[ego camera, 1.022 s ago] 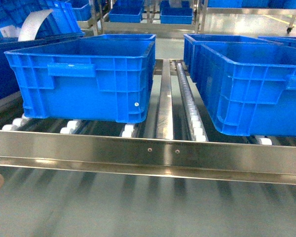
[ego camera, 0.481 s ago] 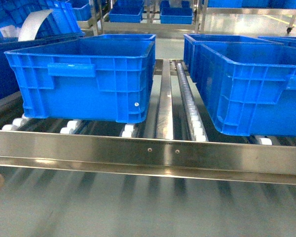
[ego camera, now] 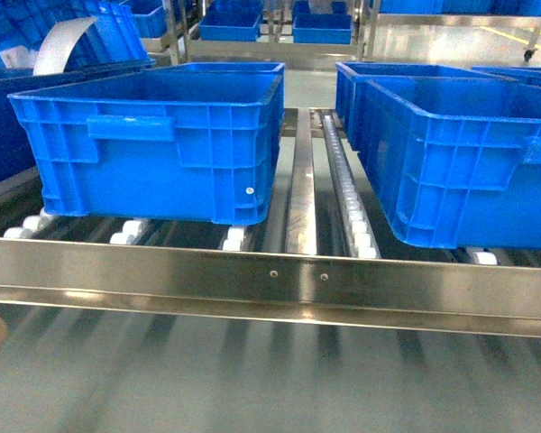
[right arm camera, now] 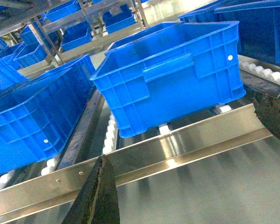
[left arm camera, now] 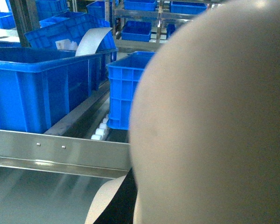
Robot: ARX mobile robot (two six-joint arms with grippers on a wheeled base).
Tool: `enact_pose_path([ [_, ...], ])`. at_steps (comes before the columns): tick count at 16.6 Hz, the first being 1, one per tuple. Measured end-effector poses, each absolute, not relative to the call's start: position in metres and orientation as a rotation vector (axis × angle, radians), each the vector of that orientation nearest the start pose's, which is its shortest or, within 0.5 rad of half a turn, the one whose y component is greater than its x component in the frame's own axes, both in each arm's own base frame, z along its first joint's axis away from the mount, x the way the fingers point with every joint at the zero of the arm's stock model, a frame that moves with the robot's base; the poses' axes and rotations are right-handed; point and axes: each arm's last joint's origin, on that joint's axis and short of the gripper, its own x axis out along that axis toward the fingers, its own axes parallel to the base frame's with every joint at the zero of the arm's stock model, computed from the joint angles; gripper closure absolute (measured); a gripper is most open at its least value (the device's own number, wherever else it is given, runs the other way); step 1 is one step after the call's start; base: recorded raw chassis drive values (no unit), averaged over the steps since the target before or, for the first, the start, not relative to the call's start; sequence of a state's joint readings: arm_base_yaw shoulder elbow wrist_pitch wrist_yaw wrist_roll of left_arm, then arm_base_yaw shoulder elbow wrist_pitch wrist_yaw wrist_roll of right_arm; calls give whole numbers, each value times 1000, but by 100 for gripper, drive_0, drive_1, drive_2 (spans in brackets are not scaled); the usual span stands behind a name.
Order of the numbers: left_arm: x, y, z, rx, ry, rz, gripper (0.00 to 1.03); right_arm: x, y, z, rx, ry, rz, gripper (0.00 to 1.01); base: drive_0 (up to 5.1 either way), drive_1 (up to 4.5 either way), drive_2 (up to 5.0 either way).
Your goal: Place part in tray to right shelf
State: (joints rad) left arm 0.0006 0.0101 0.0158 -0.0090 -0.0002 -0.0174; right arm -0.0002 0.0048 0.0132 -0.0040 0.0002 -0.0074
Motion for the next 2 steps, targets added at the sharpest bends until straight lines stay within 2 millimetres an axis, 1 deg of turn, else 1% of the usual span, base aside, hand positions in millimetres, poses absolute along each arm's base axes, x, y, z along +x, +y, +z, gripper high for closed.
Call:
enact_pose_path([
  [2, 97, 0, 167, -17, 3, 1, 88, 97, 0, 167, -7, -4, 0, 3, 0, 0, 0],
])
